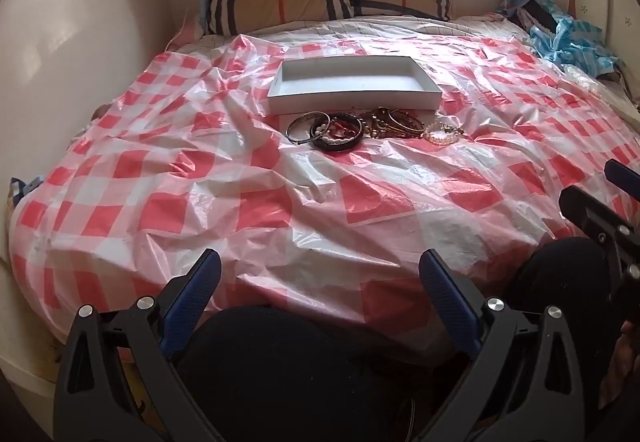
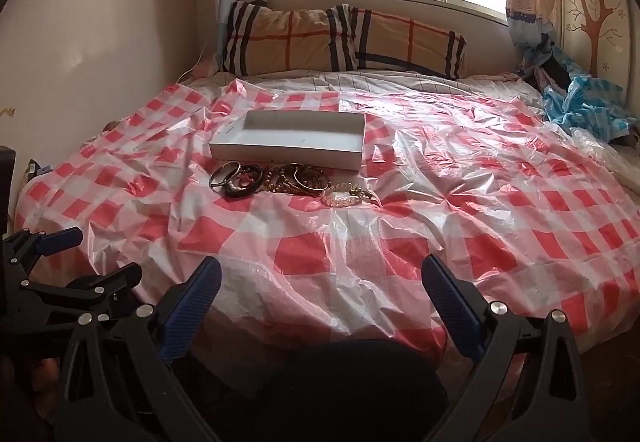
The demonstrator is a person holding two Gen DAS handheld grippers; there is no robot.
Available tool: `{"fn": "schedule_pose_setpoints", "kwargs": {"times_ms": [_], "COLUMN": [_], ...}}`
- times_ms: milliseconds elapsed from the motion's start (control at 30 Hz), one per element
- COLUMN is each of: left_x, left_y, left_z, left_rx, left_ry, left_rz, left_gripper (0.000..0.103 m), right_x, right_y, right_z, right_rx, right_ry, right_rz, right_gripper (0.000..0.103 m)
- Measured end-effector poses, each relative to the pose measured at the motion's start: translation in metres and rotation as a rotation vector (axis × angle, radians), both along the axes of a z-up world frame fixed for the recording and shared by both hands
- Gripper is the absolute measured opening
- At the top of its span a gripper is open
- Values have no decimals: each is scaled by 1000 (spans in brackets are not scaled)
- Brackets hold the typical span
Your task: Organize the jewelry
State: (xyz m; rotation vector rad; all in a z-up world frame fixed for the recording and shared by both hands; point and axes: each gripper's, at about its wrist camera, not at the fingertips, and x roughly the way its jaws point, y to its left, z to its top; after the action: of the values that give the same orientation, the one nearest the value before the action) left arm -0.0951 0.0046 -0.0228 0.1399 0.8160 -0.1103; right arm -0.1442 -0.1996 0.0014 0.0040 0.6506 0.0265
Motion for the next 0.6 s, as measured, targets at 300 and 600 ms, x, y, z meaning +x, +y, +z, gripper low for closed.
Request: {"fn": "schedule_pose_setpoints", "kwargs": {"times_ms": [300, 600], "left_x": [-3, -9], "left_y": [6, -1], "left_z": [-2, -3], "left_rx": [-32, 8], "left_ry": [-8, -33], "left_rz": [19, 11], "left_gripper": [95, 95], "right_x": [-7, -5], "right_y": [6, -5], "right_z": [3, 0], "right_rx": [-33, 25], "right_ry": [-28, -4], "right_rz": [5, -2], "right_gripper": [96, 96]}}
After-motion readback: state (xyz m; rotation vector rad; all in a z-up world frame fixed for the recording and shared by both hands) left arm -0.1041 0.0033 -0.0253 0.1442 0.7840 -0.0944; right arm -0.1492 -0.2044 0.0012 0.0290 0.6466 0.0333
